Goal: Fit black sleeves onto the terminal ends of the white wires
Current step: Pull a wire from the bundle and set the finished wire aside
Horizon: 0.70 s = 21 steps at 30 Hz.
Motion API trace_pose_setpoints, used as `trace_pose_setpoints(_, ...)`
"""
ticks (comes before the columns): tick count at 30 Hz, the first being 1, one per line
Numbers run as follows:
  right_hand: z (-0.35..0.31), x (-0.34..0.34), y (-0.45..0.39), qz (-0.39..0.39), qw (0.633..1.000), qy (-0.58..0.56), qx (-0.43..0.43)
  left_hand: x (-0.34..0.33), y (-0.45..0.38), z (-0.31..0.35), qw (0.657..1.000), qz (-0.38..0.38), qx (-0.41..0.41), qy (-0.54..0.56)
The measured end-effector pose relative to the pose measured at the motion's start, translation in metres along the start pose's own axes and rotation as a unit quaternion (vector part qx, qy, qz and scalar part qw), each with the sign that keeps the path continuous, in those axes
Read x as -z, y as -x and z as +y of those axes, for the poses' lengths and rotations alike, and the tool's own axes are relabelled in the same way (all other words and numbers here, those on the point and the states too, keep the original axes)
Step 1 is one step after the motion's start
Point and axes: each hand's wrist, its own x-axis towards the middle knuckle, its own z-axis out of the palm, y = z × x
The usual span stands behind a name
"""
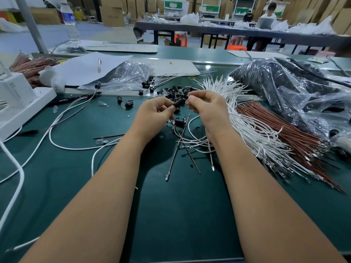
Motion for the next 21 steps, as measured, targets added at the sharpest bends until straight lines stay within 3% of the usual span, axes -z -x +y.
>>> trace_pose_setpoints(4,0.0,0.0011,-0.0005,-0.009,0.998,-0.06,-0.005,0.0,0.001,0.0014,1.0,-0.003,-0.002,0.006)
trace_pose_setpoints(21,-0.0001,-0.0011,0.0014,-0.018,1.0,0.01,0.014,-0.0016,-0.0009,-0.0019,1.0,0.02,-0.014,-0.013)
